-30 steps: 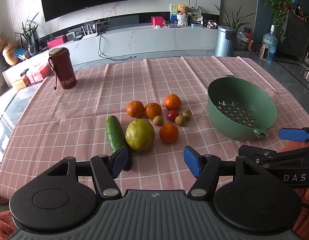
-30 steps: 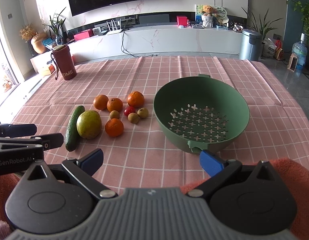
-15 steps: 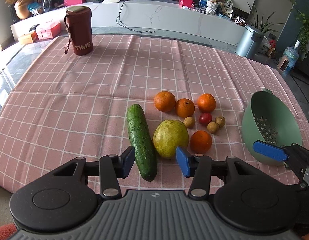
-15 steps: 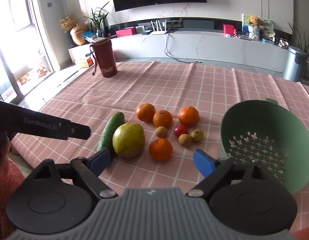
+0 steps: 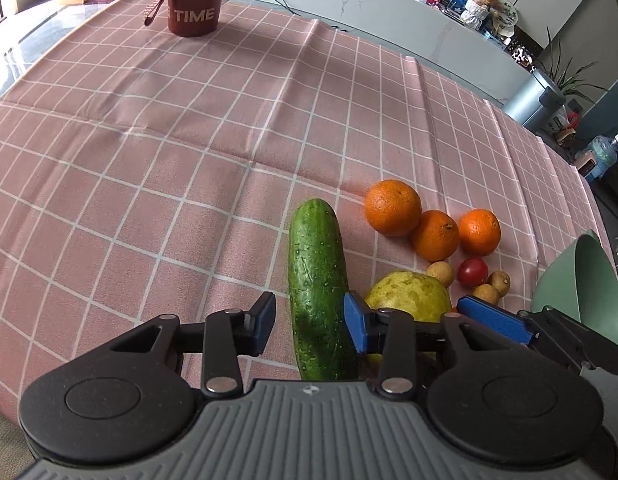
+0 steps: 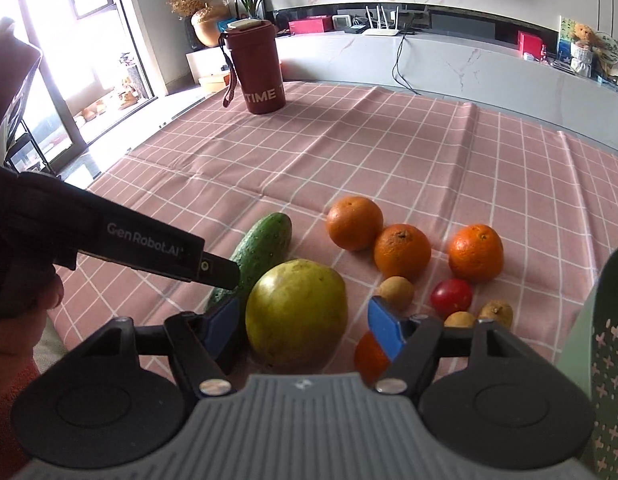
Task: Organize fruits
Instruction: 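Grasp the cucumber with the left tool while the right tool grasps the yellow-green fruit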
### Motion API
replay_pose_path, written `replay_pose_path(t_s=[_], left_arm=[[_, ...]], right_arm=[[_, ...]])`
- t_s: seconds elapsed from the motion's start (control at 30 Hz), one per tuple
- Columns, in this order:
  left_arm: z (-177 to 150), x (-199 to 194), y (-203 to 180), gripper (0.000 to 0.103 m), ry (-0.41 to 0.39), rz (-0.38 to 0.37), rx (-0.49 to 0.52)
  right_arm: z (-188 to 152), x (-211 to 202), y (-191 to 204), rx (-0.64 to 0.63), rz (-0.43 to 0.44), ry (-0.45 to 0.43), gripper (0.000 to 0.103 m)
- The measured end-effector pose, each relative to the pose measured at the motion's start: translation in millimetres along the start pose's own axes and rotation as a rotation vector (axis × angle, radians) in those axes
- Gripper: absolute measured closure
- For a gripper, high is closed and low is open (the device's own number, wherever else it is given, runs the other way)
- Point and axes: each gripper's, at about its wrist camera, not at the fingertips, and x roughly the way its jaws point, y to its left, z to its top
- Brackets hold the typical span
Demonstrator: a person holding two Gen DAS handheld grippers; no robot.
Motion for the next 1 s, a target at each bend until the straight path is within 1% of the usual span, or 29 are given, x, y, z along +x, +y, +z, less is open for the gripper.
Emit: replay_pose_path(t_s=[0.17, 0.23, 0.4, 0.5, 0.53, 0.6, 0.7, 0.77, 0.87, 1.0], left_arm=[[5.8, 14.3, 5.9, 0.057, 0.026, -0.059, -0.04], [6.8, 19.4, 7.1, 0.056, 0.032, -0.059, -0.045], [7.2, 28.3, 9.6, 0.056, 0.036, -0.068, -0.056], [6.8, 28.9, 7.0, 0.056, 0.025, -0.065, -0.031], [6.2, 28.8, 4.8, 0.059, 0.018, -0.066, -0.015], [5.1, 28.4, 2.2, 0.059, 0.006, -0.059, 0.004], [3.5, 27.4, 2.1, 0.061, -0.005, -0.059, 0.002], [1.4, 24.3, 0.0, 0.061, -0.019, -0.055, 0.015], [-4.4, 11.4, -8.8, 0.061, -0.071, -0.036, 0.059], [-12.8, -14.2, -22.5, 0.061, -0.123, -0.045, 0.076]], right_arm=[[1.2, 14.1, -2.1, 0.007, 0.028, 0.012, 0.035], [0.8, 19.6, -3.0, 0.01, 0.04, 0.027, 0.035], [-1.6, 26.3, -4.7, 0.016, 0.072, 0.025, 0.04], [-1.6, 25.9, -6.5, 0.026, 0.074, 0.022, 0.042], [-1.6, 25.4, -5.8, 0.021, 0.069, 0.022, 0.042], [-2.2, 21.2, -2.0, -0.01, 0.049, 0.018, 0.042], [-1.5, 8.3, 1.7, -0.037, 0.041, -0.006, 0.042], [-0.9, 0.7, 4.0, -0.058, 0.019, -0.005, 0.042], [-2.4, -13.8, 2.9, -0.066, -0.024, -0.009, 0.042], [-3.4, -39.4, -3.6, -0.051, -0.053, -0.031, 0.042]])
